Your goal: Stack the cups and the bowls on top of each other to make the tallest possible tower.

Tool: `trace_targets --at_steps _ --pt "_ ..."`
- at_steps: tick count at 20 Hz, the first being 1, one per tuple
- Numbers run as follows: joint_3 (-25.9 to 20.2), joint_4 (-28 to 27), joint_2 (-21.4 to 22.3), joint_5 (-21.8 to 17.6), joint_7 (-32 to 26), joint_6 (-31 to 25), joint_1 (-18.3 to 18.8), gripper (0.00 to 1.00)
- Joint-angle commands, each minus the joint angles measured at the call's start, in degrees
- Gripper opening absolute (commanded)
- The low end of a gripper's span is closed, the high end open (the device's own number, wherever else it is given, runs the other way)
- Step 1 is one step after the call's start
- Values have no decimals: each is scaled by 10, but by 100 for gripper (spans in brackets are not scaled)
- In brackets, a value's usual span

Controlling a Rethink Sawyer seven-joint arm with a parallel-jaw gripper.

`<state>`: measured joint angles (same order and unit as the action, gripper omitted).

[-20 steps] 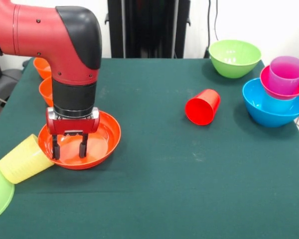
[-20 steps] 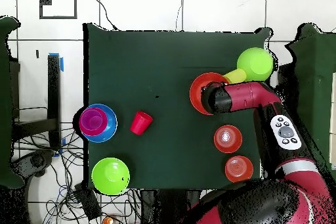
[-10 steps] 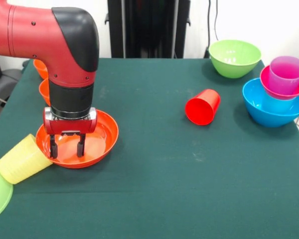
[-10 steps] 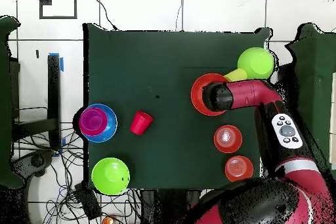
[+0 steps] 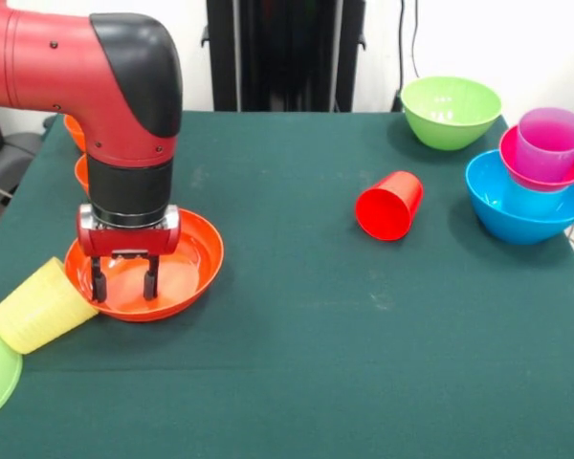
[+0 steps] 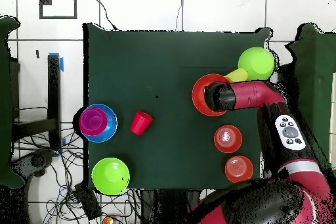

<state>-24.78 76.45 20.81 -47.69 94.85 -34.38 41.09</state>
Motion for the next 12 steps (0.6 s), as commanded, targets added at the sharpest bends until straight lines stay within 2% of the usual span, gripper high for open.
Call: trace_targets --at_steps 1,7,12 --pt "64 77 -123 -50 -245 -150 52 100" --pt "68 99 -111 -53 -239 -155 50 100" --pt "65 120 -106 -62 -238 -136 63 100"
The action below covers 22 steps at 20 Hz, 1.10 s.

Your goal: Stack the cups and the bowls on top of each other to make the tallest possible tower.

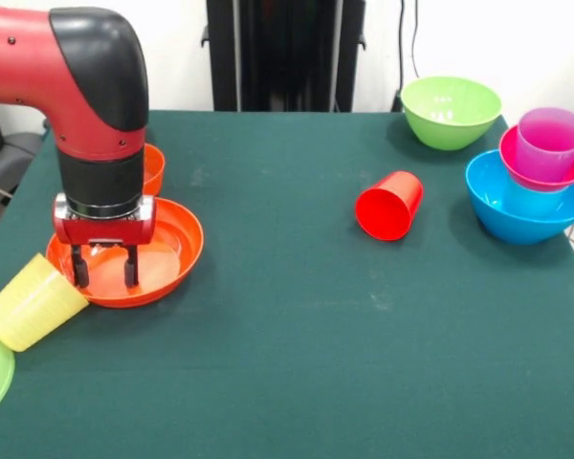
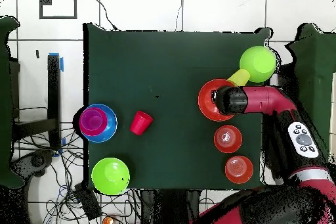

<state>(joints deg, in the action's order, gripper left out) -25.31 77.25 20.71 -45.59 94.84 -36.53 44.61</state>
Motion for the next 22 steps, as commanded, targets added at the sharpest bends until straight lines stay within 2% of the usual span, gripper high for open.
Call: trace_targets --at_steps 1,8,13,22 --pt "70 117 -105 -83 -235 -110 31 100" --pt "52 162 -106 -76 -222 -73 64 100" --pt "53 174 -107 -84 -215 -80 58 100" --pt "39 220 -100 -104 -202 -27 76 100"
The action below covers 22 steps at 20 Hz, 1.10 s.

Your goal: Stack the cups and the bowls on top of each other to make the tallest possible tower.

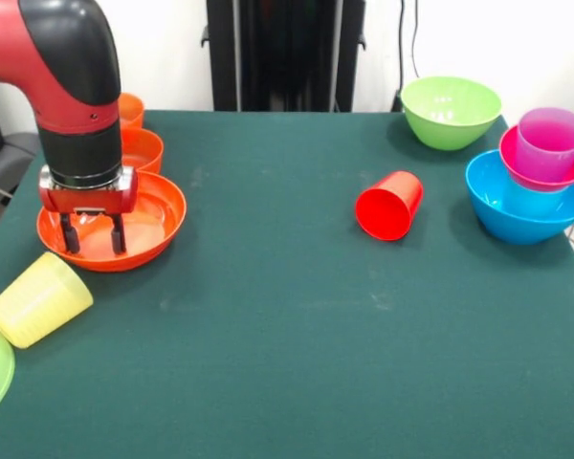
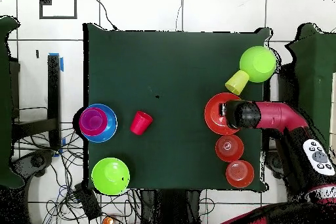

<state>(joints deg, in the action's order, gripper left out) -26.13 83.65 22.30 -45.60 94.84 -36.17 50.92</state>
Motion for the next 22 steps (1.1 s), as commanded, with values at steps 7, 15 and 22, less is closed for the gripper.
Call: trace_targets --at_steps 7,15,22 --pt "30 194 -110 -110 -202 12 31 100" --pt "12 225 -107 -135 -222 59 50 100" --pt "14 221 -101 -131 -193 59 41 100"
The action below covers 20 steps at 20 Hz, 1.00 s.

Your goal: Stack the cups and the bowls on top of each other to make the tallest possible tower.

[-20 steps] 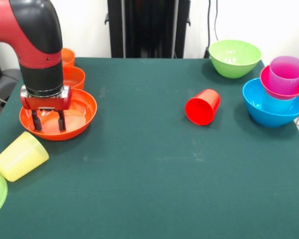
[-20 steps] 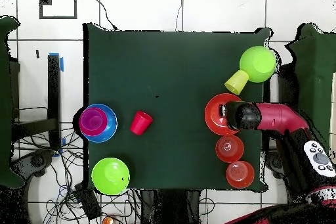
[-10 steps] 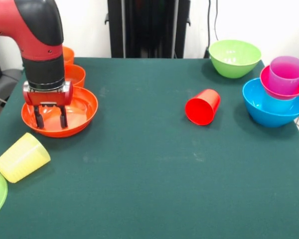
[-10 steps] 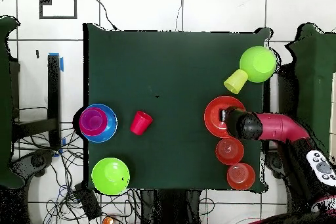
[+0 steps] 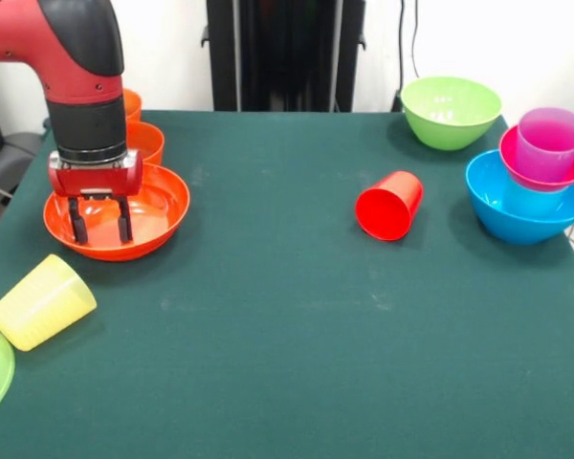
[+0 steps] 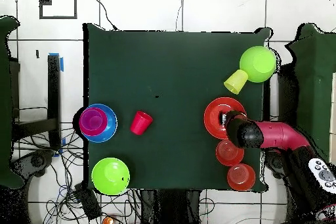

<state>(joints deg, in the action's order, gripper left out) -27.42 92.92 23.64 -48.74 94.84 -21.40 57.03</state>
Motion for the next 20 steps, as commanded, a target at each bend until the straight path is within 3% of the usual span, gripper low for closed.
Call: trace_targets --at_steps 1,12,20 --pt "27 128 -114 -99 -195 -92 -20 100" --pt "24 127 -115 -80 -166 -91 -24 100" --pt "-1 143 -114 -21 -69 -51 -16 100"
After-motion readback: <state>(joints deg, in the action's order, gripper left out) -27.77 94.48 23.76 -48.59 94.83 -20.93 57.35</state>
